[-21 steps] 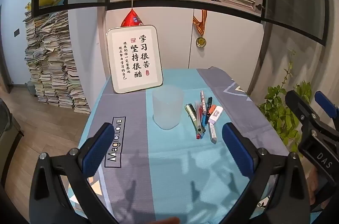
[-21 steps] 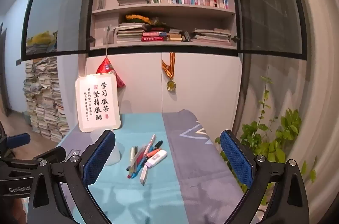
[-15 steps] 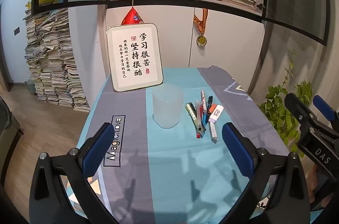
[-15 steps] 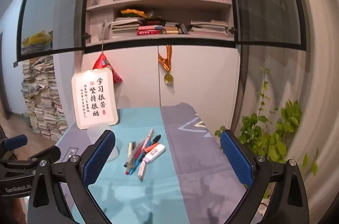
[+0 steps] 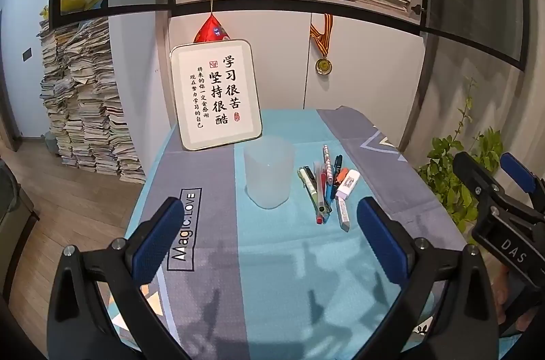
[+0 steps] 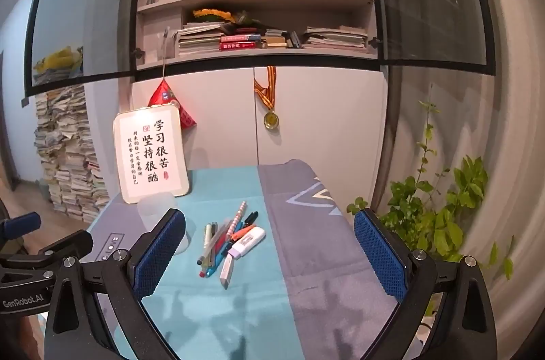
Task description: Organize stationery
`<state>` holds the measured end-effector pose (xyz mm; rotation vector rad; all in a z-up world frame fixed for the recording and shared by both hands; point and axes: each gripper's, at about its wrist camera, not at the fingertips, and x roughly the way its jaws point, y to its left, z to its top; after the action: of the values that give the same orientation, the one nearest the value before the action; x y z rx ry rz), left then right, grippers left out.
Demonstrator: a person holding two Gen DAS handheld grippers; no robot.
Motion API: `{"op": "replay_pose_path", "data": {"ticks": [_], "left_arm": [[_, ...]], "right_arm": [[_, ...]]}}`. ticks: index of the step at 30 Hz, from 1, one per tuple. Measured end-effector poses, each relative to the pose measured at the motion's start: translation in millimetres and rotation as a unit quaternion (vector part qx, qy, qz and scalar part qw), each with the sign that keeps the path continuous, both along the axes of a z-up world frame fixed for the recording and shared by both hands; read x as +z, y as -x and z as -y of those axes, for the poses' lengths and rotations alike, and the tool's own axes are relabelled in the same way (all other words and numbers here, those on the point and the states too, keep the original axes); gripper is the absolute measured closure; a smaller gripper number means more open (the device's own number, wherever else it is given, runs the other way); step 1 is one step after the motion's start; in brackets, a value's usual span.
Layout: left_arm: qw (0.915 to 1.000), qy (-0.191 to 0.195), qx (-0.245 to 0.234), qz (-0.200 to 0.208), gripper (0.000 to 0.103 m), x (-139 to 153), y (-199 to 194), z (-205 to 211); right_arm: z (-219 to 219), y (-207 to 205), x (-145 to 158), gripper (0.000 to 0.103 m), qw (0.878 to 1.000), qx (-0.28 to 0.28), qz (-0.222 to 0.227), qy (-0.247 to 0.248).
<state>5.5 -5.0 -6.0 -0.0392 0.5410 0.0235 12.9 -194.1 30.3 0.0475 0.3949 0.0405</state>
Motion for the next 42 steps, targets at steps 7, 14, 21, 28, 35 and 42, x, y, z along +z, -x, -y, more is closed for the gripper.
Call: {"op": "replay_pose_path", "data": {"ticks": [7, 14, 21, 28, 35, 42], "left_arm": [[1.0000, -0.001, 0.000, 0.000, 0.002, -1.7, -0.7, 0.1], [1.0000, -0.005, -0.002, -0.004, 0.002, -3.0, -3.6, 1.2], [0.9999, -0.008, -0.005, -0.008, 0.003, -5.1, -7.0, 2.4], [0.9999, -0.007, -0.006, -0.014, 0.003, -7.0, -11.2, 2.6], [0.9997, -0.008, -0.010, -0.019, 0.004, -11.8, -13.7, 6.7], [0.9995, -0.009, -0.018, -0.025, 0.006, -14.4, -16.6, 10.1]], "right_arm": [[-0.6, -2.2, -0.4, 0.004, 1.000, 0.003, -0.002, 0.002], [0.5, -4.2, -3.5, 0.004, 1.000, 0.003, -0.003, 0.003], [1.7, -9.4, -8.2, 0.004, 1.000, 0.005, -0.011, 0.003], [1.0, -11.1, -11.7, 0.004, 1.000, 0.006, -0.017, 0.006], [2.4, -15.2, -15.3, 0.004, 1.000, 0.004, -0.024, 0.004], [3.2, -15.7, -17.3, 0.004, 1.000, 0.005, -0.026, 0.004]]}}
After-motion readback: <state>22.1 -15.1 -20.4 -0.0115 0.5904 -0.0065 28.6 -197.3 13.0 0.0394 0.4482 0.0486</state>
